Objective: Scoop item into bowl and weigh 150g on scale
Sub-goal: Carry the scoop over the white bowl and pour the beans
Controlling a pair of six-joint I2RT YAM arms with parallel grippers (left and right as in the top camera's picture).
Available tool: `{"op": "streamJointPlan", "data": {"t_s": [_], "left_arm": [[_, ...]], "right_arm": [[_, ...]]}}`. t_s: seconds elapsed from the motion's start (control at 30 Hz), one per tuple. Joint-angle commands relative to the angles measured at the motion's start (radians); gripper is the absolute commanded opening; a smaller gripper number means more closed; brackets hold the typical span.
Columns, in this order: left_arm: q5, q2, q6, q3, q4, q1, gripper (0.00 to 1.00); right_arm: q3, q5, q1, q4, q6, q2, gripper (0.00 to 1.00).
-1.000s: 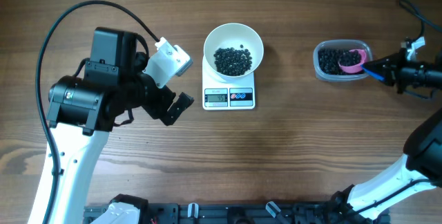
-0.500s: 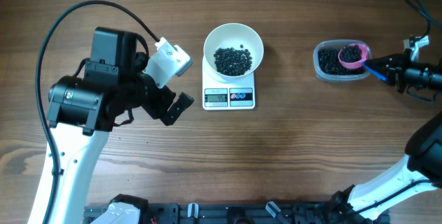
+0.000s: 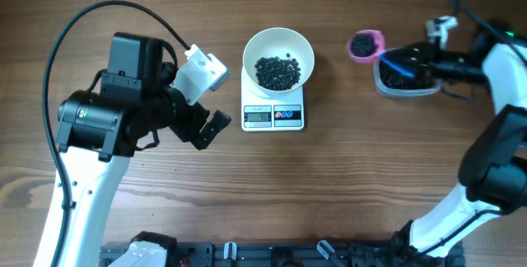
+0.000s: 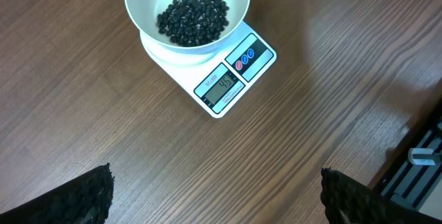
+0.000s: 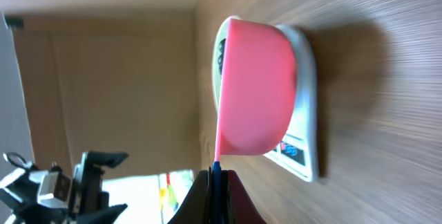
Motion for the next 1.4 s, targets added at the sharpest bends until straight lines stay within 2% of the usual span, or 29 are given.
{"op": "streamJointPlan", "data": {"t_s": [0.0, 0.2, 0.33, 0.77, 0.9, 1.1, 1.37], "left_arm": [[0.002, 0.003, 0.016, 0.016, 0.000, 0.006, 1.00], [0.002, 0.003, 0.016, 0.016, 0.000, 0.006, 1.00], [0.002, 0.003, 0.016, 0.016, 0.000, 0.006, 1.00], [0.002, 0.003, 0.016, 0.016, 0.000, 0.006, 1.00], [0.002, 0.003, 0.016, 0.016, 0.000, 0.006, 1.00], [0.002, 0.003, 0.016, 0.016, 0.000, 0.006, 1.00], [0.002, 0.003, 0.016, 0.016, 0.000, 0.006, 1.00]], "right_arm": [[-0.002, -0.055, 0.114, 0.075, 0.122, -0.062, 0.05], [-0.002, -0.034, 0.308, 0.351, 0.376, -0.092, 0.04], [-0.002, 0.100, 0.401, 0.446, 0.419, -0.092, 0.04], [-0.002, 0.719, 0.628, 0.483, 0.203, -0.092, 0.04], [-0.002, 0.774, 0.678, 0.487, 0.104, -0.092, 0.04], [-0.002, 0.769, 0.711, 0.484, 0.108, -0.092, 0.04], [-0.002, 0.634, 0.711, 0.481, 0.134, -0.092, 0.04]]}}
